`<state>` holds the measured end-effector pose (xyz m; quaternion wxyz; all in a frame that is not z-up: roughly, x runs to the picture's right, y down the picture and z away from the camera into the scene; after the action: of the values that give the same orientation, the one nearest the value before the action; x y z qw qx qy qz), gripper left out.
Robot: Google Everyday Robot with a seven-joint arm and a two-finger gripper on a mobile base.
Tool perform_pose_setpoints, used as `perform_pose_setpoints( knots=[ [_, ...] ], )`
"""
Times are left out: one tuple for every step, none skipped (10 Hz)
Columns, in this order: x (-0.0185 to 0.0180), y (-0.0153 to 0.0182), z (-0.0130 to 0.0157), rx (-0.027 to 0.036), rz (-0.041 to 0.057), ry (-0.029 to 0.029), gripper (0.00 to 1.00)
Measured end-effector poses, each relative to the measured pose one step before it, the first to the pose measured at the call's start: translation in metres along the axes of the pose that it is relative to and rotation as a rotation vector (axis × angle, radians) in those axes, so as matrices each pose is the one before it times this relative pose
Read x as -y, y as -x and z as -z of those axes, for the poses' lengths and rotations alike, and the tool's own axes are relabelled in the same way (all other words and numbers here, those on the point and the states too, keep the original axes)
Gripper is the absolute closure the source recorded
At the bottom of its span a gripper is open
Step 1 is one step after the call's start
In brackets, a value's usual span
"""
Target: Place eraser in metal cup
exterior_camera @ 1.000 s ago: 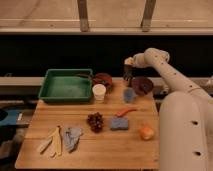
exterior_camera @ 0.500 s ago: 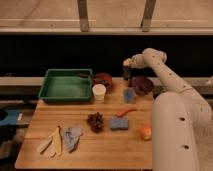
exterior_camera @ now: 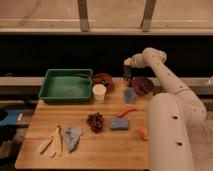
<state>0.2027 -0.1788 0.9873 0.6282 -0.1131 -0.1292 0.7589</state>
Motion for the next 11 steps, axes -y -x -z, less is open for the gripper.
perform_pose_setpoints(
  knots=[
    [0.00393, 0.00205, -0.00007, 0.00604, -0.00908, -0.00016, 1.00],
    [0.00354, 0.00020, 0.00141, 0.00216, -0.00583, -0.00190, 1.00],
    [0.00440, -0.00067, 0.00160, 0.00151, -0.00777, -0.00274, 1.00],
    [0.00320, -0.00039, 0.00174, 0.00134, -0.00809, -0.00125, 1.00],
    [0.00128, -0.00164, -0.00031, -0.00229, -0.00507, -0.00027, 1.00],
    [-0.00048, -0.00248, -0.00130, -0.00377, -0.00588, 0.00296, 0.97],
    [-0.00101, -0.00215, -0.00167, -0.00298, -0.00351, 0.00336, 0.91],
    [-0.00095, -0.00165, -0.00107, -0.00136, -0.00521, 0.00422, 0.82],
    [-0.00111, -0.00222, -0.00126, -0.00121, -0.00741, 0.00600, 0.77],
    [-0.00159, -0.00183, -0.00083, -0.00036, -0.00533, 0.00630, 0.77],
    [-0.00117, -0.00173, 0.00019, 0.00033, -0.00480, 0.00486, 0.77]
  ],
)
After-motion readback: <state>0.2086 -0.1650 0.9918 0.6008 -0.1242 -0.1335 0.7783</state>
